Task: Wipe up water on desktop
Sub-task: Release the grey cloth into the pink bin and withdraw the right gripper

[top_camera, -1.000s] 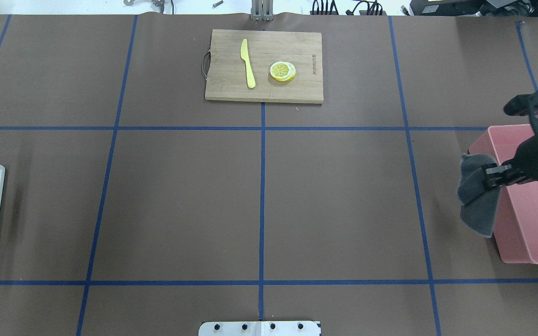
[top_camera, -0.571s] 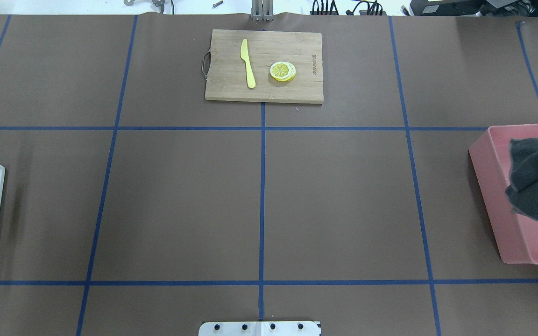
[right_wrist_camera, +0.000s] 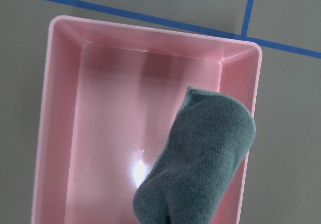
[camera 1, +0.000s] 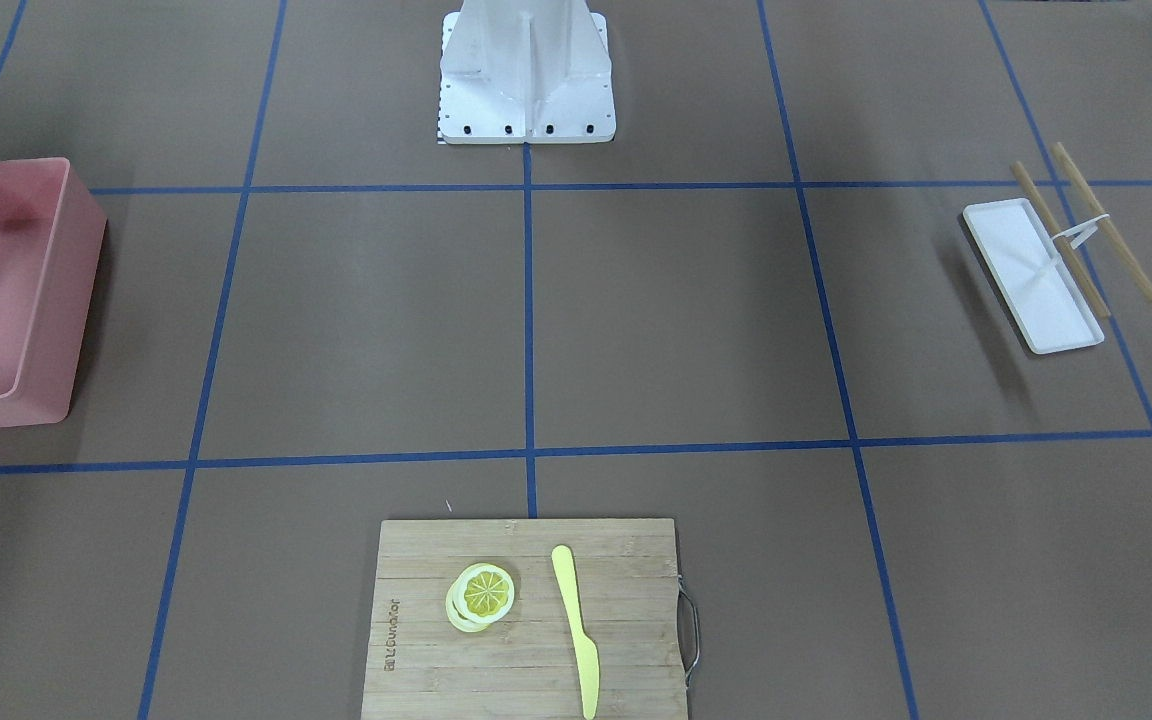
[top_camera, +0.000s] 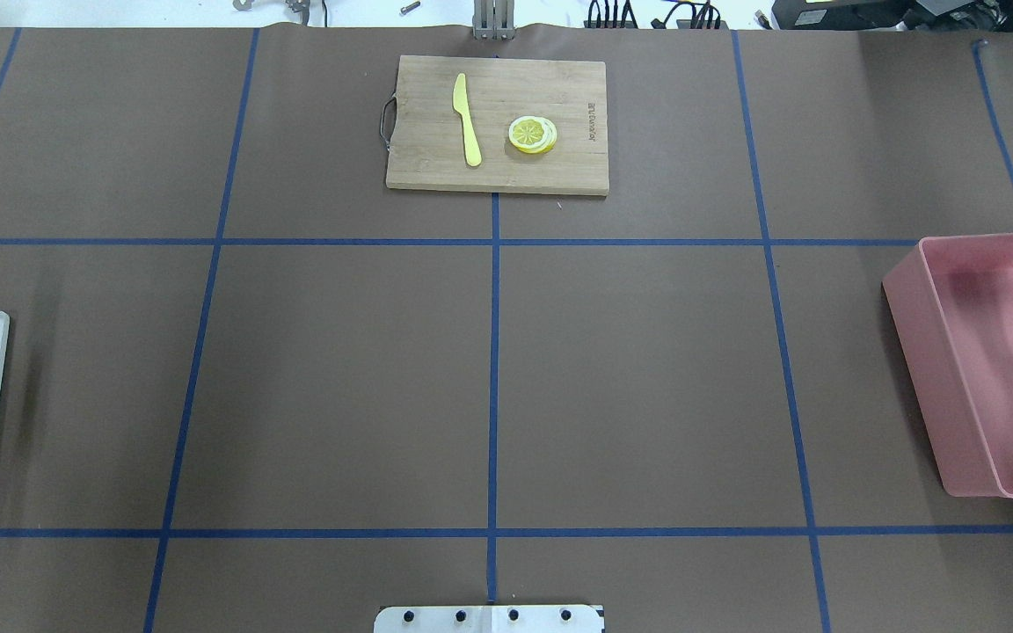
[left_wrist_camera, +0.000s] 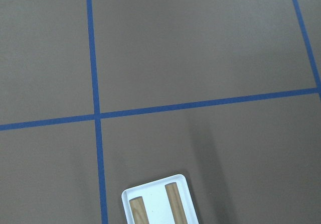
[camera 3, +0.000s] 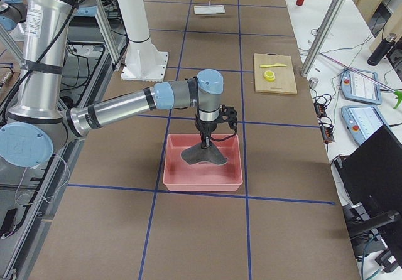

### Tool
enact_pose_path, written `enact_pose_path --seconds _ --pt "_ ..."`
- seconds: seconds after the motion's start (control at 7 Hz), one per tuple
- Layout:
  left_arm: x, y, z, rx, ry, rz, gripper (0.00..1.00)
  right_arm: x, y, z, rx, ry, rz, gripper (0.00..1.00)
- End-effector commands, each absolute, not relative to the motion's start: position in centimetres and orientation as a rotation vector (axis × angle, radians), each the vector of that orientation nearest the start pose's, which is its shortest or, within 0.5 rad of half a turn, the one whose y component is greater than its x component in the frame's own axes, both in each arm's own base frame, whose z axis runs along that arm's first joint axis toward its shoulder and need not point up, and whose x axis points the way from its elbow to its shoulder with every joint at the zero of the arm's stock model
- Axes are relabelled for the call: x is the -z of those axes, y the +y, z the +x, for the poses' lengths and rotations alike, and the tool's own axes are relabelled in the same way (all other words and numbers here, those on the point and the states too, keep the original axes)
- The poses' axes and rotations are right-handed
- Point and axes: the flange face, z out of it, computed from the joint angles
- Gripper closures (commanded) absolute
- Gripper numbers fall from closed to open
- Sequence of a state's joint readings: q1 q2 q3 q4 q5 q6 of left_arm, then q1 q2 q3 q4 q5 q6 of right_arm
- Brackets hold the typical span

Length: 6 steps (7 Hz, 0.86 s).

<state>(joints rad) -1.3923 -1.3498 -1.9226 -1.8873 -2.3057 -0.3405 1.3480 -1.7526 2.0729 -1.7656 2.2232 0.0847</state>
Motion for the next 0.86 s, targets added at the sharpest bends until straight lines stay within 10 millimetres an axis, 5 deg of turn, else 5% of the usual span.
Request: enact_pose_path --seconds 0.0,0.57,0.71 --pt "-55.9 -41.5 0.8 -0.007 0.805 0.203 0.02 -53.9 -41.7 -2.4 0.169 -0.675 -0.018 0.01" --pt "-56.4 -41.2 0.6 -0.005 0.821 0.188 0.02 -59.5 -43.1 -3.5 0.192 -0.749 0.013 0.0" --pt "-56.8 -40.6 0.9 -0.032 0.858 0.169 0.02 -59.5 -43.2 -3.5 0.192 -0.749 0.017 0.0"
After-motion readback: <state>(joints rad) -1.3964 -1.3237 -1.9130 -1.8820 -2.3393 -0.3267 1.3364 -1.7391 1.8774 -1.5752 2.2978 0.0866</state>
